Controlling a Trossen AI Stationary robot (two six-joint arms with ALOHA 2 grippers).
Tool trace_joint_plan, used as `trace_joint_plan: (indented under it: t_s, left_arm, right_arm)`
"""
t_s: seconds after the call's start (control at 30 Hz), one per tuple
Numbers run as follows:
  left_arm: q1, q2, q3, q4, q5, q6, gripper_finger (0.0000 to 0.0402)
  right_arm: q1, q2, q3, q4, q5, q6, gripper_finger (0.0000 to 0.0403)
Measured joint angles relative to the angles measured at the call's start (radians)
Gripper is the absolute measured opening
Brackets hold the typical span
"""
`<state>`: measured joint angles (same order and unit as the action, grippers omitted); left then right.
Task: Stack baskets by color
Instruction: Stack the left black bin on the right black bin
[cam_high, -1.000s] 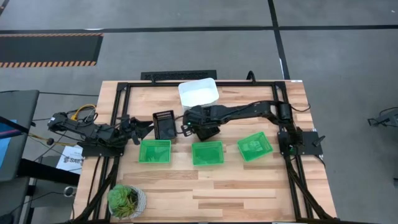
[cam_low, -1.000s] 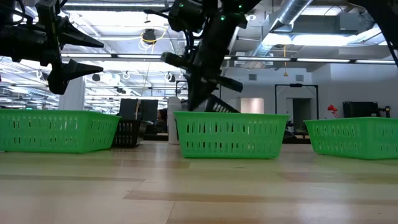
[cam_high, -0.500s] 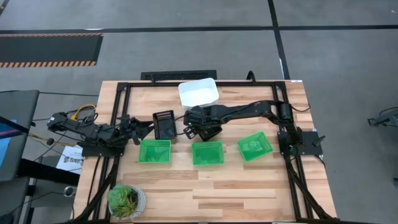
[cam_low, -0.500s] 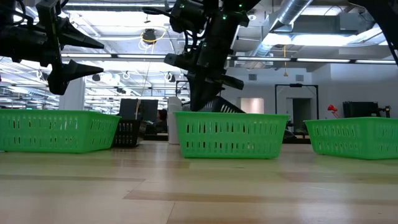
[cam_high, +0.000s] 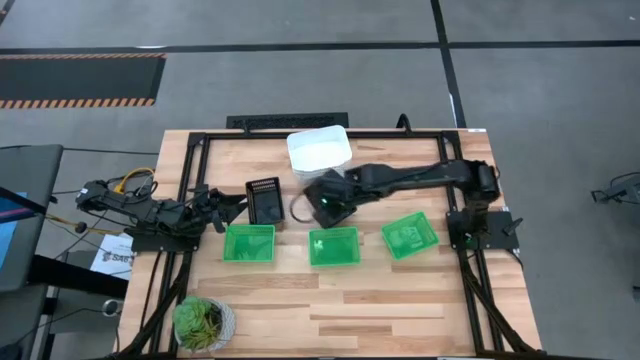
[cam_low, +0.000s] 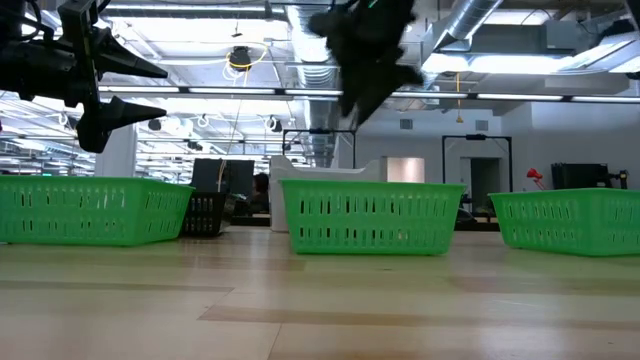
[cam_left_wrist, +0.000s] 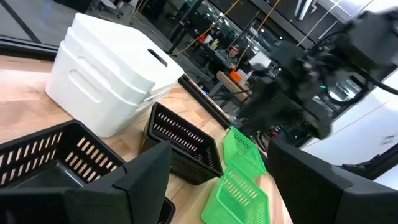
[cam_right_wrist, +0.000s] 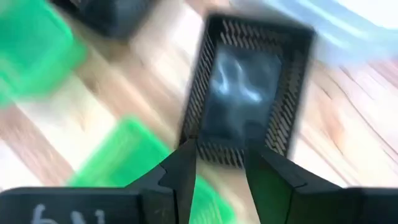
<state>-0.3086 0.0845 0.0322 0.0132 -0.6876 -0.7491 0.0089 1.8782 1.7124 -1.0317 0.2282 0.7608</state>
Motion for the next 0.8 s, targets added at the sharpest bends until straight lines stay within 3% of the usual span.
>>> trace_joint_plan:
  t_s: [0.27,0.4,0.5,0.67,0.8]
  left_arm:
    - [0.0,0.0,0.0,0.0,0.0,0.001,0.0256]
    - [0.0,0.0,0.0,0.0,0.0,0.003,0.0256]
    - [0.0,0.0,0.0,0.0,-0.001,0.003,0.0256]
    - [0.0,0.0,0.0,0.0,-0.003,0.003,0.0256]
    - [0.0,0.0,0.0,0.0,-0.003,0.003,0.0256]
  right_arm:
    - [0.189,-0.066,-0.001,-0.344,0.137,0.246,0.0154]
    - [0.268,-0.066,-0.001,-0.359,0.213,0.336,0.0159]
    - [0.277,-0.053,0.0,-0.221,0.246,0.331,0.0162]
    - [0.239,-0.001,-0.001,0.106,0.248,0.143,0.016]
    - [0.172,0.083,-0.002,0.37,0.18,-0.006,0.0157]
